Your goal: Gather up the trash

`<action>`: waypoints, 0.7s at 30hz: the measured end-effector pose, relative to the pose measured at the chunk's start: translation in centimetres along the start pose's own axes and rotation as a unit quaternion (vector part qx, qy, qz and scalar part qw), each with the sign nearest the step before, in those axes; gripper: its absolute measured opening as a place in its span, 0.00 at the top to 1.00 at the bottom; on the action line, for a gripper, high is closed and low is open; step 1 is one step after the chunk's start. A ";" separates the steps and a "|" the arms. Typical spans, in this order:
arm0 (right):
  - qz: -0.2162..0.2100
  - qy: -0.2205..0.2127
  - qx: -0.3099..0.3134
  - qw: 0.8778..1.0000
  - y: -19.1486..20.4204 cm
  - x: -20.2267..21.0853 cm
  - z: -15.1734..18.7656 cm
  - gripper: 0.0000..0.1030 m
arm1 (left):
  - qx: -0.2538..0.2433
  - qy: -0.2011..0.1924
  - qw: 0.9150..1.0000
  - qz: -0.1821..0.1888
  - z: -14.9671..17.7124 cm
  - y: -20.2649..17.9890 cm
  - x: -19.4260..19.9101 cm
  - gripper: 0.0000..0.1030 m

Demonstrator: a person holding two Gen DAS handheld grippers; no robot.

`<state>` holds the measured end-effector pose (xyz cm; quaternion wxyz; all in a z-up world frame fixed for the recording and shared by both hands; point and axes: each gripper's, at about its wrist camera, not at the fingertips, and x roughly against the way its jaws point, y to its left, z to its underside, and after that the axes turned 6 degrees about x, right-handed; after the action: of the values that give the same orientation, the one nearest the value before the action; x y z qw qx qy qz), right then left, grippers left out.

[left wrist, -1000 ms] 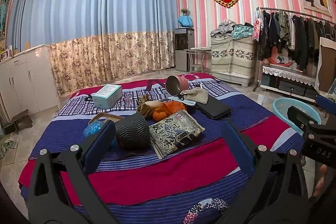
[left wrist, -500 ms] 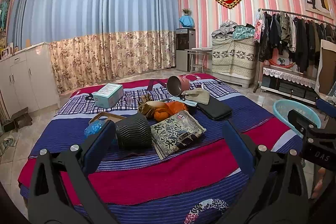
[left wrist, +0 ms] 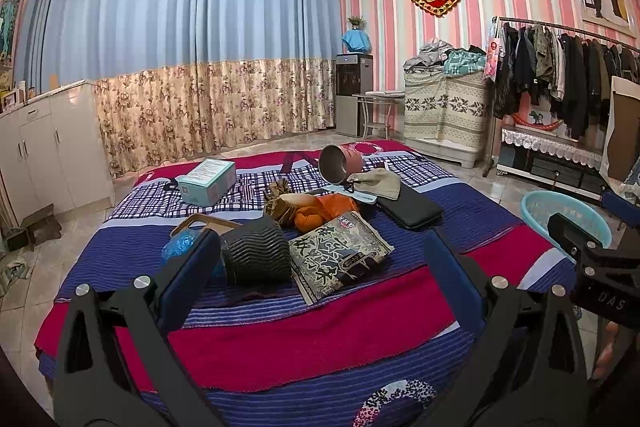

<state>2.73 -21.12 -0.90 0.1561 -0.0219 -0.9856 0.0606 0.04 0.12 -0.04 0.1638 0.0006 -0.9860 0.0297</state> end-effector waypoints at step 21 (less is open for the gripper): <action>0.000 0.002 0.001 1.000 0.2 -0.3 0.2 0.04 | 0.003 0.002 1.000 0.001 0.1 0.4 -0.2 0.05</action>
<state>2.91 -20.98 -1.22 0.1584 -0.0218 -0.9852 0.0619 0.18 0.50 -0.20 0.1658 0.0004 -0.9856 0.0331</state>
